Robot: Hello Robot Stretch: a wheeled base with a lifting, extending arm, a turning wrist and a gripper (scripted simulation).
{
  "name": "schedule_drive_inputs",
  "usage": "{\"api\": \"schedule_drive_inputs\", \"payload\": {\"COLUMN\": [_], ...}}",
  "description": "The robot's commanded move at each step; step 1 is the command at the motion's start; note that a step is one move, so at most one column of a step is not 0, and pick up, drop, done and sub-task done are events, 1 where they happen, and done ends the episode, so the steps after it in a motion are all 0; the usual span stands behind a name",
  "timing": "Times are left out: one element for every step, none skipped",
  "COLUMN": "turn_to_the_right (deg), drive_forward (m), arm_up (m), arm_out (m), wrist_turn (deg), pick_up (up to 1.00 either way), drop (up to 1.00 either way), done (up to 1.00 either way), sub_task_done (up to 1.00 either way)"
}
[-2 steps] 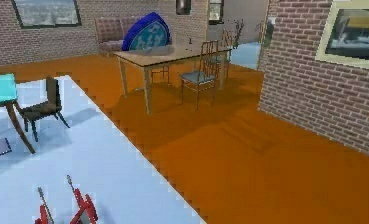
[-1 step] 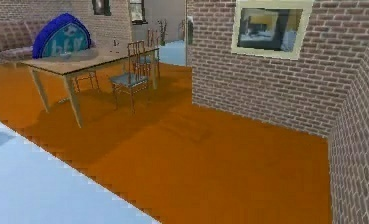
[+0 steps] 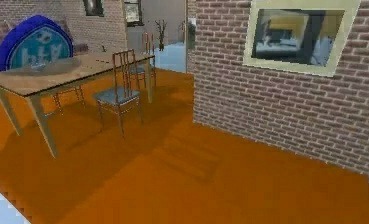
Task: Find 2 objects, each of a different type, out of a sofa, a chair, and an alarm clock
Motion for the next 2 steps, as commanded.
{"api": "schedule_drive_inputs", "payload": {"turn_to_the_right": [-27.0, 0.0], "drive_forward": [0.00, 0.30], "arm_up": [0.00, 0.00], "arm_out": [0.00, 0.00], "wrist_turn": [0.0, 0.0], "pick_up": [0.00, 0.00], "drop": [0.00, 0.00], "done": [0.00, 0.00], "sub_task_done": [0.00, 0.00]}}
